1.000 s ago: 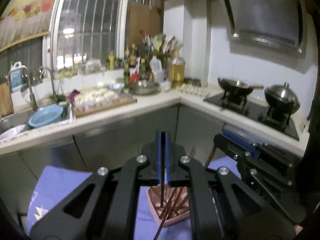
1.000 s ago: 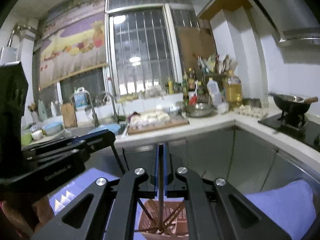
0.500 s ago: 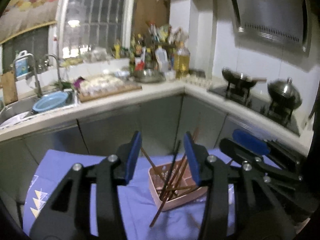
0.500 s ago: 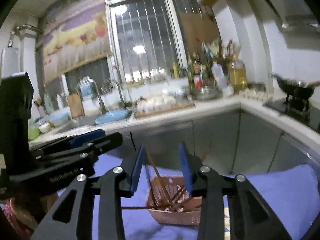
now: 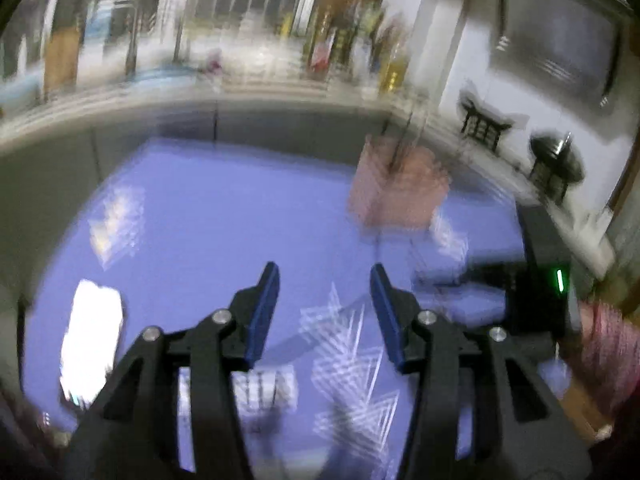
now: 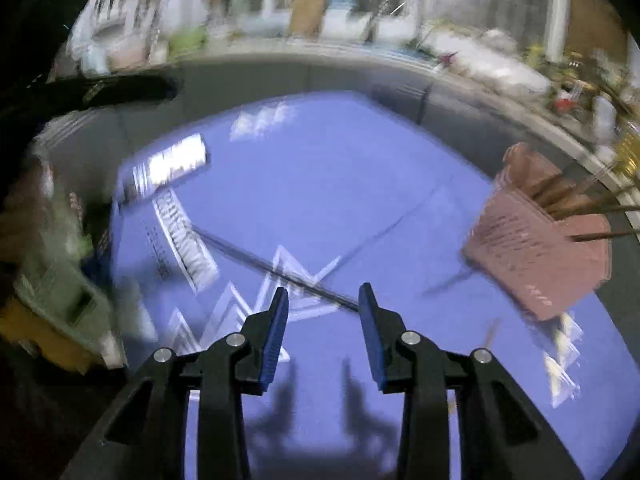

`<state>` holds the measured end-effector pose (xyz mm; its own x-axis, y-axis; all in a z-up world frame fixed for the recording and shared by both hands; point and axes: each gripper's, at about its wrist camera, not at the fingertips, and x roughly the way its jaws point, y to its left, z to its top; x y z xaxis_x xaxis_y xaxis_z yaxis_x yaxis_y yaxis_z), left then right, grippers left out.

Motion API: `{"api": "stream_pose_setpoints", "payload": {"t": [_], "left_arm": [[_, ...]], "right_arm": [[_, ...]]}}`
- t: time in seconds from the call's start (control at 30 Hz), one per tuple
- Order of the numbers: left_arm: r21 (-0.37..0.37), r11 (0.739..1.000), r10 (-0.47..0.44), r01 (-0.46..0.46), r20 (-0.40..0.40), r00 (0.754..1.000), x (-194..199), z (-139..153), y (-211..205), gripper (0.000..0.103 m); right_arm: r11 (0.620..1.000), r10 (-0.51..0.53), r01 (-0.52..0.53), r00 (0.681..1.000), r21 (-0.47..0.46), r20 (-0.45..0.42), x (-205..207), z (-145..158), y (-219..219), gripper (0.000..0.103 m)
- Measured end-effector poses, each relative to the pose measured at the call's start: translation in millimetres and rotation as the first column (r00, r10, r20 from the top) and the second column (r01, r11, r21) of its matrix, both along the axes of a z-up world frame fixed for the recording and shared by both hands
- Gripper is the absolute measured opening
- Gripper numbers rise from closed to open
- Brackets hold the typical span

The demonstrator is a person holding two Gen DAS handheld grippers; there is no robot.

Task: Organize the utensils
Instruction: 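Open both tools over the caddy and swing them back over the cloth, then grasp the last black chopstick with the left tool while the right tool grasps the last brown chopstick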

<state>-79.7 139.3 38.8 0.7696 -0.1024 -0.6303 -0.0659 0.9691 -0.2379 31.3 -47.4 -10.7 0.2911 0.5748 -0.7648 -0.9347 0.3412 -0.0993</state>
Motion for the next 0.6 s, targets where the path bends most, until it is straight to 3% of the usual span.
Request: {"api": "stream_pose_setpoints", "payload": {"t": [0.07, 0.13, 0.27, 0.47, 0.53, 0.6], "left_arm": [[-0.046, 0.999, 0.006, -0.011, -0.107, 0.994, -7.1, -35.0, 3.8, 0.045], [-0.099, 0.995, 0.008, -0.025, -0.167, 0.986, -10.2, -58.6, 7.7, 0.045], [-0.119, 0.992, 0.022, -0.052, -0.239, 0.971, 4.0, -85.4, 14.4, 0.045], [-0.162, 0.982, 0.046, -0.097, -0.290, 0.956, 26.1, -104.2, 28.4, 0.045], [-0.163, 0.981, 0.056, -0.107, -0.289, 0.956, 32.7, -102.0, 33.8, 0.045], [-0.163, 0.980, 0.064, -0.115, -0.289, 0.955, 39.8, -102.1, 35.5, 0.045]], "right_arm": [[0.998, 0.024, -0.022, 0.999, -0.050, 0.034, 4.8, -15.8, 14.9, 0.037], [0.996, 0.061, -0.061, 0.998, -0.069, -0.006, 13.5, -23.7, 23.9, 0.037], [0.989, 0.060, -0.072, 0.994, -0.132, -0.093, 38.7, -43.7, 38.0, 0.038], [0.991, 0.043, -0.072, 0.971, -0.115, -0.234, 50.7, -47.3, 20.6, 0.038], [0.988, 0.051, -0.084, 0.969, -0.130, -0.241, 39.6, -47.0, 10.0, 0.033], [0.988, 0.040, -0.075, 0.968, -0.134, -0.248, 29.8, -50.8, 4.9, 0.017]]}}
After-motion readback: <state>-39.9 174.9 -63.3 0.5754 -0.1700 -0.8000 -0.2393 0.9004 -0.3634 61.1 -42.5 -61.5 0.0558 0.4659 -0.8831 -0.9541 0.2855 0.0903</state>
